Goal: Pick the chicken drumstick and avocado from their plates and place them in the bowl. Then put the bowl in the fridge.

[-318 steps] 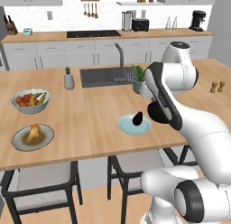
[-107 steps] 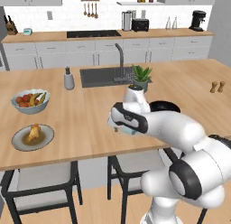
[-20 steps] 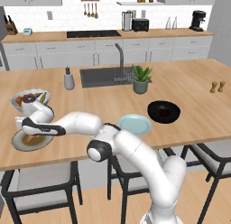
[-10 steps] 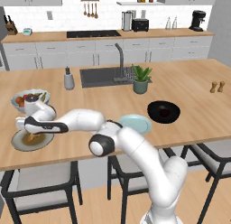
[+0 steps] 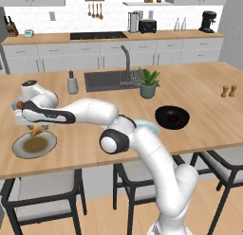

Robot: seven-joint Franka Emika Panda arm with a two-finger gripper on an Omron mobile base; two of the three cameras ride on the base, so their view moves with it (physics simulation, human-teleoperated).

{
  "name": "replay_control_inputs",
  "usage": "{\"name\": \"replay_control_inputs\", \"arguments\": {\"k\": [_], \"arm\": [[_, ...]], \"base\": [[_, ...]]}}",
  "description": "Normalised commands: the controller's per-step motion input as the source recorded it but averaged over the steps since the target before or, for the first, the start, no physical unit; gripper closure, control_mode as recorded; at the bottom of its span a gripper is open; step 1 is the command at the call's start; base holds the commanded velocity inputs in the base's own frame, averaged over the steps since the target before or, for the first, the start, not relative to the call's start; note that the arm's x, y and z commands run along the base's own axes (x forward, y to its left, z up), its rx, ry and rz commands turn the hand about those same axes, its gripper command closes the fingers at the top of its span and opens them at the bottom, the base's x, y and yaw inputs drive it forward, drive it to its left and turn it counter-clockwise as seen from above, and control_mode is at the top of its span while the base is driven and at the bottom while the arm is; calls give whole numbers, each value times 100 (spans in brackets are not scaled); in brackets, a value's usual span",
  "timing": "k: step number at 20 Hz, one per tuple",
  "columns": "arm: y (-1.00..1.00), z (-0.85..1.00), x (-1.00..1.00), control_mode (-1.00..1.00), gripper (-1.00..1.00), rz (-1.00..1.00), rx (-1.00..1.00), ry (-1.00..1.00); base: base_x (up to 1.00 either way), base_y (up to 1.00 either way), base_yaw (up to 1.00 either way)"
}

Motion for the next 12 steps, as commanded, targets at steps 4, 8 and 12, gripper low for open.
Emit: {"name": "replay_control_inputs", "arguments": {"k": [4,8,12], "arm": [[-100,61,-100,-100,100,2,2,0],[-100,27,-97,-100,100,1,5,0],[-100,4,-100,-100,100,0,5,-2]], "base": [[0,0,0],[0,0,0],[0,0,0]]}}
